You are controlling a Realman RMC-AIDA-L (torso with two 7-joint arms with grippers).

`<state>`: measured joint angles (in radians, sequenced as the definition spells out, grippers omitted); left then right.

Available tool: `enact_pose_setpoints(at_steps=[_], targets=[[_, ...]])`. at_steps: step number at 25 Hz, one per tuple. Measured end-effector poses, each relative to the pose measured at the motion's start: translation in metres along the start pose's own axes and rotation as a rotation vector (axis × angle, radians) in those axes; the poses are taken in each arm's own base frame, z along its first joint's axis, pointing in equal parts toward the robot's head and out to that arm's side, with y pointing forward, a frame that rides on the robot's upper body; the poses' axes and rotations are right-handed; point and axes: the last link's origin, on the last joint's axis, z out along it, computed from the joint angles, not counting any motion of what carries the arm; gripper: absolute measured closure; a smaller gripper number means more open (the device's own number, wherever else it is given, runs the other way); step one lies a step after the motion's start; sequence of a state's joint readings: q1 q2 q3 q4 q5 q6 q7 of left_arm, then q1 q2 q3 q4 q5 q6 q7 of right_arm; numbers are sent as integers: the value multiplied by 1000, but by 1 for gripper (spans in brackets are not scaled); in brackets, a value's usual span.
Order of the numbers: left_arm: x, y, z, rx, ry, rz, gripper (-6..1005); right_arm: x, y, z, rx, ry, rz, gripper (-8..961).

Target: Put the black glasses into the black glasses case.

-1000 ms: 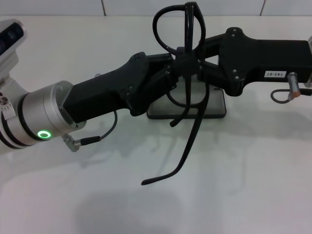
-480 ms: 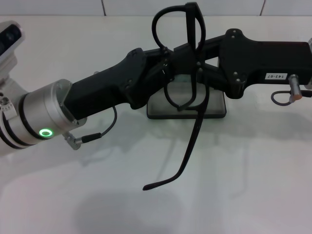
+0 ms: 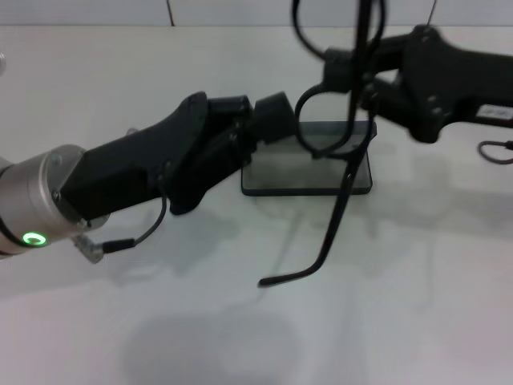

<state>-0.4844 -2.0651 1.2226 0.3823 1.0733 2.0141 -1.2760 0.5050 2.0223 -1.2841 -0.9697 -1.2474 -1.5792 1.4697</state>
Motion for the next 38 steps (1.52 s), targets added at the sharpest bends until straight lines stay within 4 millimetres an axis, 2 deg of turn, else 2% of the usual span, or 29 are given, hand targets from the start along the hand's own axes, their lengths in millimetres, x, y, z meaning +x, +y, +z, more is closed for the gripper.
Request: enact_pose_setpoints(at_steps=[8, 13, 16, 20, 28, 31, 38], targets=[[-9, 4, -2, -24, -72, -16, 948, -27, 9, -38, -5, -236, -20, 850], [-23, 5, 18, -116, -149, -45, 948, -33, 4, -50, 46, -349, -59, 850], [-29, 7, 31, -181, -180, -47, 948, -29, -4, -42, 65, -357, -51, 850], [-29, 6, 39, -201, -151, -21, 948, -13, -16, -17, 59, -322, -12, 850], [-25, 3, 31, -104, -35, 22, 948, 18, -20, 29, 57, -154, -17, 849], [-24, 1, 26, -58, 2, 29, 948, 24, -20, 38, 58, -104, -24, 849], [-26, -12, 20, 66, 22, 11, 948, 29, -21, 45, 55, -65, -27, 849]])
